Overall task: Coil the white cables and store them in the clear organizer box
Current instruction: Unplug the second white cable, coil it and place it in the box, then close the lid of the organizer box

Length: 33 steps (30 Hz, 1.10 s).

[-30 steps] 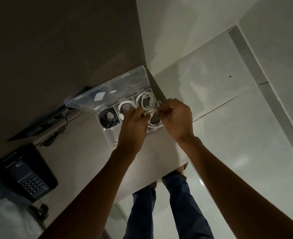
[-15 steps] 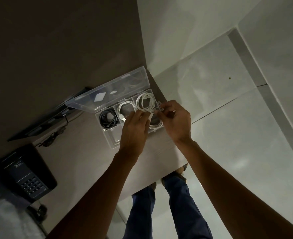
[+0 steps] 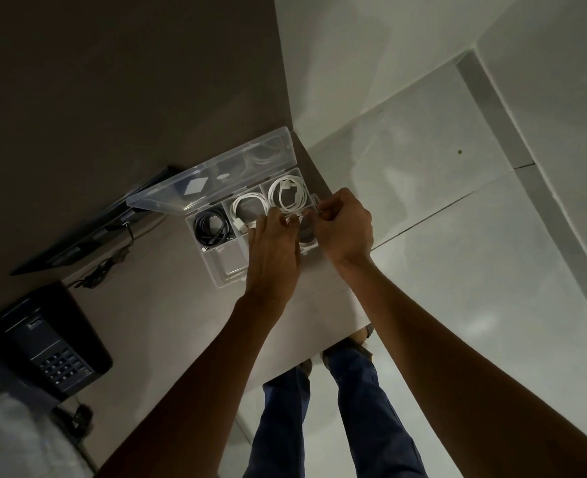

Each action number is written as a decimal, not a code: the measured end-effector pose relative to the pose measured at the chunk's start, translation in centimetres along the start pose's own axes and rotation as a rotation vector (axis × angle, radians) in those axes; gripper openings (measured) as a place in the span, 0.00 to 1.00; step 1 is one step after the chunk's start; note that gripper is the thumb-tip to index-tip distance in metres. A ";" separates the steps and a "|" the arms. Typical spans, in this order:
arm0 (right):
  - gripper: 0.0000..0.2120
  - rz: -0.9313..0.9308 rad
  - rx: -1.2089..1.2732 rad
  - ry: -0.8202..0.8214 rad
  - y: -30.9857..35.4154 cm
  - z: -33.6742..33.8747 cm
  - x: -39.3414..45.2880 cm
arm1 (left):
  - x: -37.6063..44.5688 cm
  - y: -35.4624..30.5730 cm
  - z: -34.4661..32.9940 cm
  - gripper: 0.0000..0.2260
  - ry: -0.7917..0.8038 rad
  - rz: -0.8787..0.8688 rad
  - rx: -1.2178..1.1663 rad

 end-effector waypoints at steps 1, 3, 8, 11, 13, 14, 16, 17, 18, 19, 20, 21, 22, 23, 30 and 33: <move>0.11 0.011 -0.002 0.001 0.1 0.0 0.0 | -0.1 0.2 0.1 0.17 -0.004 0.009 -0.033; 0.12 0.080 -0.001 -0.002 0.4 0.1 -0.1 | -0.4 0.8 0.7 0.15 -0.043 0.023 -0.129; 0.22 0.325 -0.046 0.000 1.2 -0.4 -1.3 | -0.5 1.4 2.6 0.12 -0.188 0.042 -0.218; 0.22 0.364 -0.088 -0.011 1.4 -0.8 -1.5 | -0.8 1.2 4.8 0.11 -0.318 0.021 -0.172; 0.21 0.368 -0.081 -0.002 1.5 -0.8 -1.2 | -1.2 1.6 6.9 0.13 -0.462 0.039 -0.076; 0.20 0.360 -0.055 0.004 1.5 -0.7 -1.0 | -1.3 2.0 8.1 0.16 -0.533 0.066 -0.029; 0.17 0.330 -0.001 -0.008 1.3 -0.3 -0.6 | -1.4 3.0 10.3 0.21 -0.615 0.101 0.050; 0.15 0.316 0.015 -0.015 1.2 -0.1 -0.4 | -1.5 3.6 11.0 0.22 -0.595 0.103 0.089; 0.14 0.306 0.031 -0.012 1.0 0.2 -0.2 | -1.6 4.2 11.3 0.23 -0.542 0.101 0.115; 0.13 0.297 0.058 -0.002 0.8 0.4 0.0 | -1.7 4.8 11.5 0.22 -0.483 0.093 0.126; 0.12 0.284 0.099 0.011 0.5 0.5 0.1 | -1.8 5.3 11.7 0.20 -0.446 0.075 0.136; 0.11 0.263 0.150 0.025 0.2 0.7 0.2 | -2.0 5.6 11.9 0.17 -0.438 0.051 0.153; 0.10 0.234 0.198 0.039 -0.1 0.8 0.2 | -2.2 5.8 12.1 0.14 -0.450 0.019 0.170; 0.09 0.192 0.240 0.053 -0.5 0.8 0.2 | -2.4 5.8 12.2 0.10 -0.460 -0.030 0.170; 0.12 -0.175 0.655 0.134 -1.9 1.1 -0.2 | -5.3 4.7 5.9 0.06 0.004 -0.255 0.034; 0.14 0.161 0.305 0.096 -0.7 1.5 -1.2 | -6.0 5.0 3.9 0.12 0.077 -0.212 0.010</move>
Point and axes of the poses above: each hand's wrist, its own x-axis towards the middle knuckle, its own z-axis out of the back of the hand, y = z × x, the point moved 5 cm from there along x, towards the middle knuckle, and after that the axes turned 5 degrees about z, right-handed, at the moved point
